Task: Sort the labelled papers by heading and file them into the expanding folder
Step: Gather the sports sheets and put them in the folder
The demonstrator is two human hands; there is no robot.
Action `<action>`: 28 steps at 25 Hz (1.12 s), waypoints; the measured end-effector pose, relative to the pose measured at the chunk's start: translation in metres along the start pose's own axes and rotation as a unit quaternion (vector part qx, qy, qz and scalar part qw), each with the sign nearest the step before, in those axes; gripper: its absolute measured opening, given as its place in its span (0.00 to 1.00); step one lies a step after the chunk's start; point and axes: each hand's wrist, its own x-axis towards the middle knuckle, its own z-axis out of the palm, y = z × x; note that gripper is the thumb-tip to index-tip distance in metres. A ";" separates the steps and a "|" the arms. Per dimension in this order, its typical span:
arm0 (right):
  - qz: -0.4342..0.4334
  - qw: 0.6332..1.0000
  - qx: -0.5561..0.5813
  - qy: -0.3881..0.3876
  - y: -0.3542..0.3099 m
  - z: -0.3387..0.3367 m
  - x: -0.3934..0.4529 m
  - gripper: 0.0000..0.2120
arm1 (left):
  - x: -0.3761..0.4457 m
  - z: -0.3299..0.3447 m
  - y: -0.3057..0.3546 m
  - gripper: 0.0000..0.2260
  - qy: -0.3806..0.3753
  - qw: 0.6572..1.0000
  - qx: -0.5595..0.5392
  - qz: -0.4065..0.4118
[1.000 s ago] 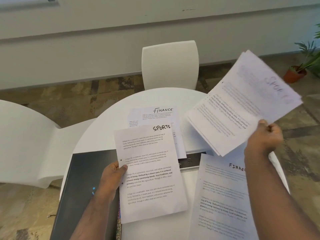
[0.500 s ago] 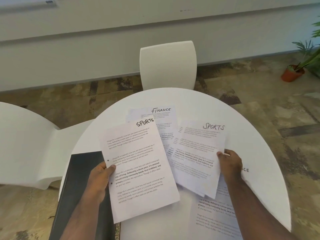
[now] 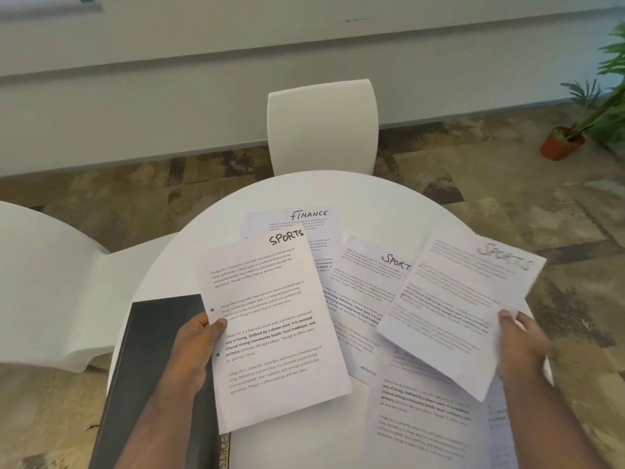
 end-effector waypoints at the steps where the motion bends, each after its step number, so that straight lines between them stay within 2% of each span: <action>1: 0.008 1.000 0.015 0.013 0.000 -0.010 0.002 0.19 | 0.000 0.003 0.002 0.09 -0.008 1.000 -0.005 -0.002; 3: -0.004 0.999 0.027 0.018 -0.004 -0.021 0.000 0.17 | -0.001 0.013 0.007 0.09 -0.029 0.999 -0.017 -0.004; 6: -0.067 0.998 -0.001 -0.005 -0.017 -0.013 -0.019 0.16 | -0.002 0.038 0.017 0.09 -0.065 0.998 -0.027 -0.003; 10: -0.121 0.987 -0.029 -0.105 -0.033 0.021 -0.063 0.11 | -0.006 0.087 0.023 0.08 -0.121 0.992 0.033 0.029; 14: -0.095 0.969 0.012 -0.226 -0.039 0.051 -0.110 0.06 | -0.015 0.123 0.017 0.07 -0.108 0.993 0.012 0.037; 19: 0.011 0.946 0.068 -0.316 -0.040 0.070 -0.142 0.03 | -0.011 0.119 0.004 0.10 -0.089 0.996 -0.020 0.021; 23: 0.013 0.920 0.016 -0.391 -0.034 0.077 -0.145 0.05 | -0.007 0.097 -0.011 0.13 -0.161 0.981 -0.067 -0.086; 25: -0.024 0.931 -0.007 -0.363 -0.032 0.079 -0.137 0.09 | -0.006 0.087 -0.017 0.13 -0.180 0.973 -0.081 -0.118; 27: -0.123 0.947 -0.151 -0.254 -0.028 0.081 -0.119 0.12 | -0.003 0.079 -0.019 0.14 -0.168 0.975 -0.094 -0.114; 28: -0.158 0.932 -0.251 -0.210 -0.023 0.081 -0.110 0.18 | -0.001 0.075 -0.018 0.14 -0.158 0.977 -0.099 -0.108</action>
